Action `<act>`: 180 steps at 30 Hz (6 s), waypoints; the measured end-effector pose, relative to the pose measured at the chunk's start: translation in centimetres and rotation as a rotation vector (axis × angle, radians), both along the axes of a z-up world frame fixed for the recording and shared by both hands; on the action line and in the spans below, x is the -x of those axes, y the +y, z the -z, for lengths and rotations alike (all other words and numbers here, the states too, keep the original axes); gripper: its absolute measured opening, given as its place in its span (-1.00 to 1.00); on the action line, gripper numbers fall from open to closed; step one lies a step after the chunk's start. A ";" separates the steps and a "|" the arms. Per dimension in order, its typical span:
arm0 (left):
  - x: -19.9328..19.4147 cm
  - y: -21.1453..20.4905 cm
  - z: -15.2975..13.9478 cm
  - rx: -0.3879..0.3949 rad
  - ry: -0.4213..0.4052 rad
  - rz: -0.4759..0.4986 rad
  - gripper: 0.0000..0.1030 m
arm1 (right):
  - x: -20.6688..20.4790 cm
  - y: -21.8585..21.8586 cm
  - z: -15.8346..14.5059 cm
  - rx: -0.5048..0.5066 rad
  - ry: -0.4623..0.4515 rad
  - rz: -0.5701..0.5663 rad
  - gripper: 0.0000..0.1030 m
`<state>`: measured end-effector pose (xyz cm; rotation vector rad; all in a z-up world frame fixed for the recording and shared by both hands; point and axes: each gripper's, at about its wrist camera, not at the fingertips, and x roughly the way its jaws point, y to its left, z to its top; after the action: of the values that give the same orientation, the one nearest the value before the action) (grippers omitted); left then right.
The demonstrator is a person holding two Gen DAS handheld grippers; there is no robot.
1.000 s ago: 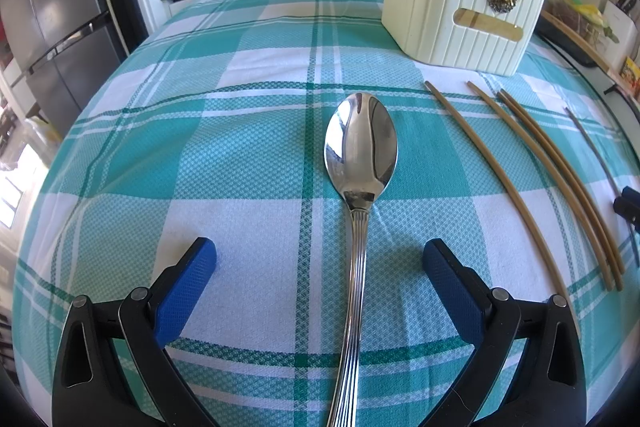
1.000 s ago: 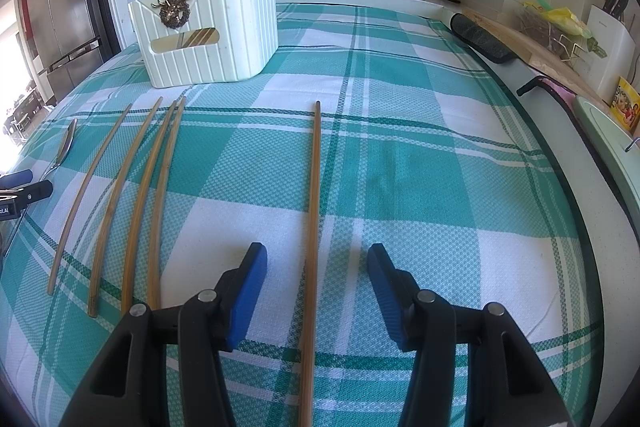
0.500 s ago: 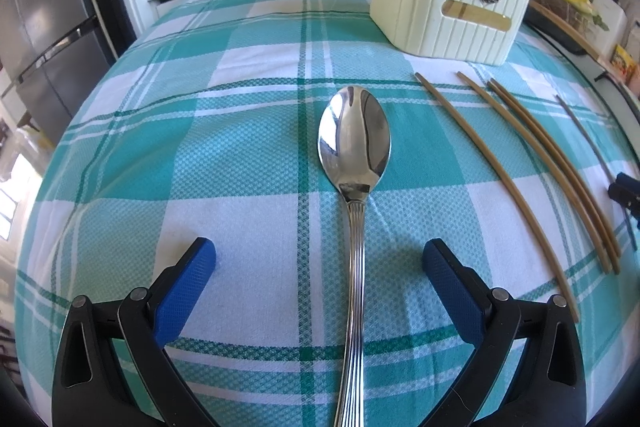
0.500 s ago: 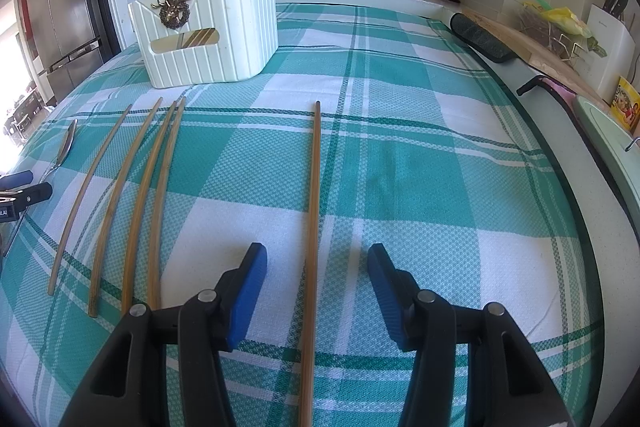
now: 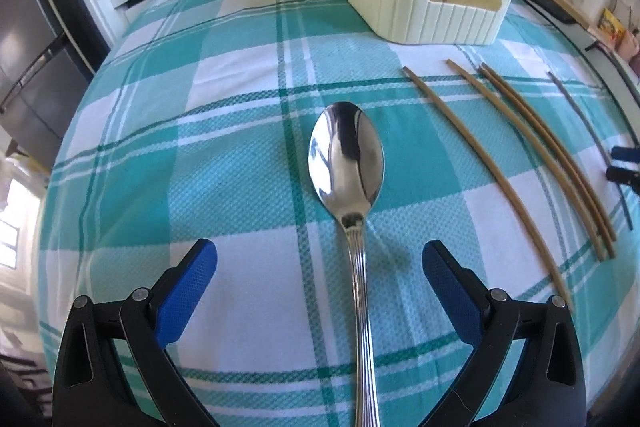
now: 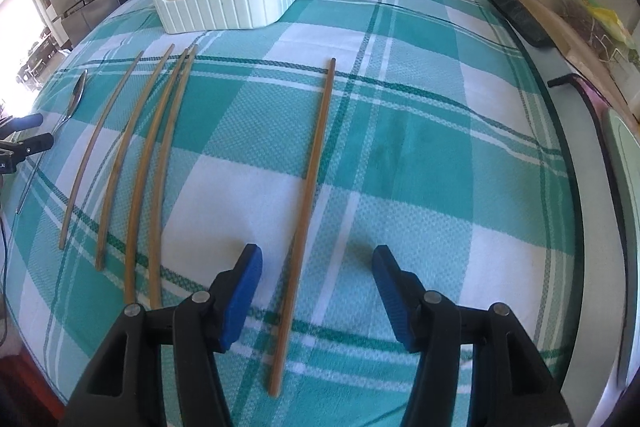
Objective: Organize utensils
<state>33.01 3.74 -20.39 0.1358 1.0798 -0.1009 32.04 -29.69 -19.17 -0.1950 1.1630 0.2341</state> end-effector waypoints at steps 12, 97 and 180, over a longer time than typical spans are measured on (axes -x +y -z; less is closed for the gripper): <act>-4.4 -0.7 -0.1 0.053 0.023 0.009 0.08 | -9.8 2.6 -0.1 0.013 0.014 0.060 -0.79; -5.5 0.3 -13.5 0.264 -0.156 0.032 0.73 | -10.0 5.0 -16.4 -0.236 -0.374 -0.032 -0.03; 5.3 -3.3 -0.3 0.021 -0.163 -0.155 -0.86 | 4.5 1.7 0.2 -0.097 -0.178 0.168 -0.86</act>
<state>27.69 0.42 -20.08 0.0405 0.9230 0.0381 27.52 -27.99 -19.33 -0.0313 0.9823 0.1214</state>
